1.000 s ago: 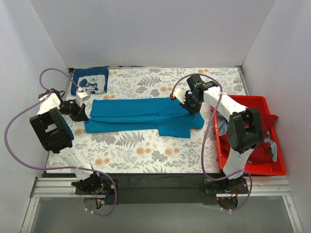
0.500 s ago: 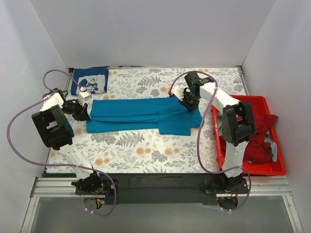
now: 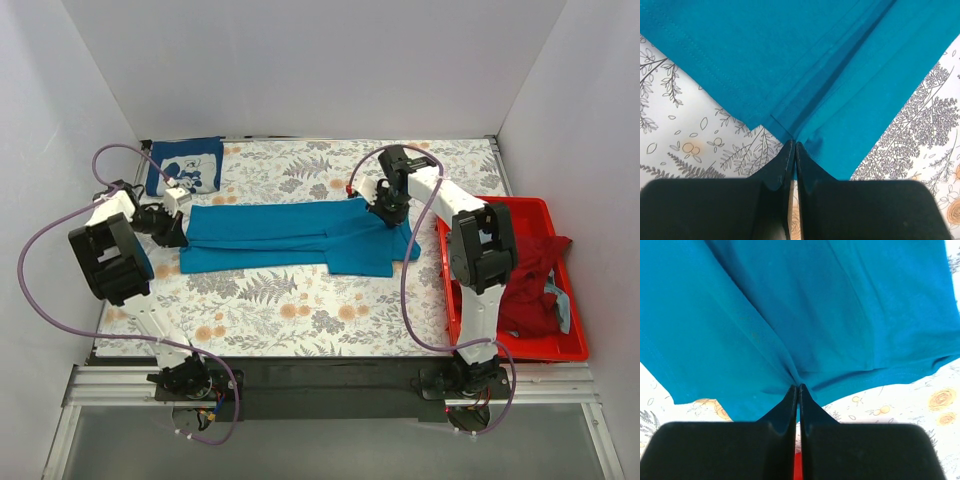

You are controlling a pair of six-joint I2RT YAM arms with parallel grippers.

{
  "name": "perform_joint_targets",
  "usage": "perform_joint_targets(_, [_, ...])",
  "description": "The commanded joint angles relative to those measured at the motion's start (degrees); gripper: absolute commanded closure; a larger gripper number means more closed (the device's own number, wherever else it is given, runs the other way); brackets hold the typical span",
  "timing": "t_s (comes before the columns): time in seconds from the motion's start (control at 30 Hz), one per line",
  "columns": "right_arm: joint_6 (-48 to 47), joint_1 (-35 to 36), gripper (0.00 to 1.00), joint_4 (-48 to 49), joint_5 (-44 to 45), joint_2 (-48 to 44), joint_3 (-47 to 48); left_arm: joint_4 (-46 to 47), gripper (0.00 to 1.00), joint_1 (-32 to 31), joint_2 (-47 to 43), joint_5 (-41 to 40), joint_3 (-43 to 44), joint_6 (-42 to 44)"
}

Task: Fold and stack the t-shirts
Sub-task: Fold the tshirt

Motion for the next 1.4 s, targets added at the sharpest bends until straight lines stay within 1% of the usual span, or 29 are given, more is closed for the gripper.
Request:
perform_joint_targets(0.0, [0.98, -0.40, 0.99, -0.57, 1.01, 1.08, 4.17, 2.87, 1.00, -0.62, 1.07, 0.05, 1.70, -3.60])
perform_joint_targets(0.03, [1.33, -0.40, 0.99, -0.57, 1.35, 1.52, 4.52, 3.91, 0.99, -0.62, 1.33, -0.21, 1.61, -4.83])
perform_joint_targets(0.07, [2.64, -0.40, 0.99, -0.57, 1.71, 1.79, 4.96, 4.27, 0.93, -0.62, 1.51, -0.65, 1.61, -6.67])
perform_joint_targets(0.1, [3.53, -0.49, 0.95, -0.66, 2.06, 2.05, 5.49, 4.54, 0.87, -0.54, 1.69, -0.92, 1.61, -7.99])
perform_joint_targets(0.13, [4.49, -0.66, 0.89, -0.75, 2.23, 2.23, 6.19, 4.80, 0.67, -0.62, 1.78, -1.09, 1.87, -9.22])
perform_joint_targets(0.17, [5.89, -1.10, 0.84, -0.75, 2.06, 1.97, 6.28, 4.54, 0.64, -0.28, 1.43, -0.92, 2.14, -11.15])
perform_joint_targets(0.2, [6.43, -1.54, 0.76, -0.92, 1.71, 1.62, 6.28, 4.28, 0.63, -0.01, 1.08, -0.48, 2.23, -11.95])
perform_joint_targets(0.27, [7.48, -2.68, 0.71, -1.45, 0.22, -0.22, 5.76, 3.05, 0.60, 1.47, -1.11, 1.27, 2.14, -13.44])
perform_joint_targets(0.37, [9.86, -5.22, 0.66, -4.26, -3.46, -2.59, 4.71, 2.87, 0.59, 3.24, -4.88, 1.81, -0.58, -17.05])
perform_joint_targets(0.4, [11.08, -5.93, 0.65, -5.05, -4.52, -3.13, 4.18, 2.87, 0.58, 3.42, -5.86, 1.54, -1.37, -19.49])
perform_joint_targets(0.47, [12.14, -7.69, 0.65, -6.46, -7.51, -4.71, 1.82, 2.96, 0.57, 4.03, -7.36, 1.37, -3.73, -21.70])
perform_joint_targets(0.5, [12.50, -8.13, 0.64, -6.72, -8.48, -5.24, 0.84, 3.04, 0.56, 4.03, -8.58, 1.19, -4.44, -23.89])
perform_joint_targets(0.6, [13.64, -9.54, 0.63, -7.08, -11.12, -6.65, -3.02, 4.62, 0.49, 4.21, -10.17, 0.58, -7.78, -26.71])
perform_joint_targets(0.7, [13.82, -9.72, 0.62, -6.82, -10.95, -6.91, -5.92, 7.51, 0.48, 4.12, -10.97, -1.00, -11.11, -29.62])
perform_joint_targets(0.83, [14.34, -9.98, 0.61, -5.15, -10.60, -4.55, -7.43, 9.19, 0.47, 4.12, -9.65, -2.67, -13.06, -34.62])
perform_joint_targets(1.0, [15.14, -10.07, 0.60, -1.46, -8.40, -3.48, -9.09, 12.35, 0.45, 4.12, -9.12, -3.56, -15.78, -36.83])
perform_joint_targets(1.17, [14.78, -9.98, 0.62, -0.40, -7.78, -2.34, -10.50, 13.68, 0.44, 4.12, -7.10, -2.85, -17.28, -38.32])
perform_joint_targets(1.23, [14.70, -10.07, 0.66, -0.49, -8.05, -1.99, -10.59, 14.21, 0.44, 4.12, -6.14, -2.68, -17.55, -38.50])
perform_joint_targets(1.27, [14.61, -10.07, 0.69, -0.49, -8.05, -1.99, -10.68, 14.29, 0.48, 4.21, -5.79, -2.42, -17.37, -38.76])
perform_joint_targets(1.3, [14.52, -10.07, 0.74, -0.57, -8.05, -1.99, -10.59, 14.29, 0.55, 4.12, -5.43, -2.33, -17.37, -39.03])
perform_joint_targets(1.37, [14.61, -10.07, 0.80, -0.66, -8.22, -2.16, -10.50, 14.21, 0.67, 4.21, -5.52, -2.24, -16.85, -39.29])
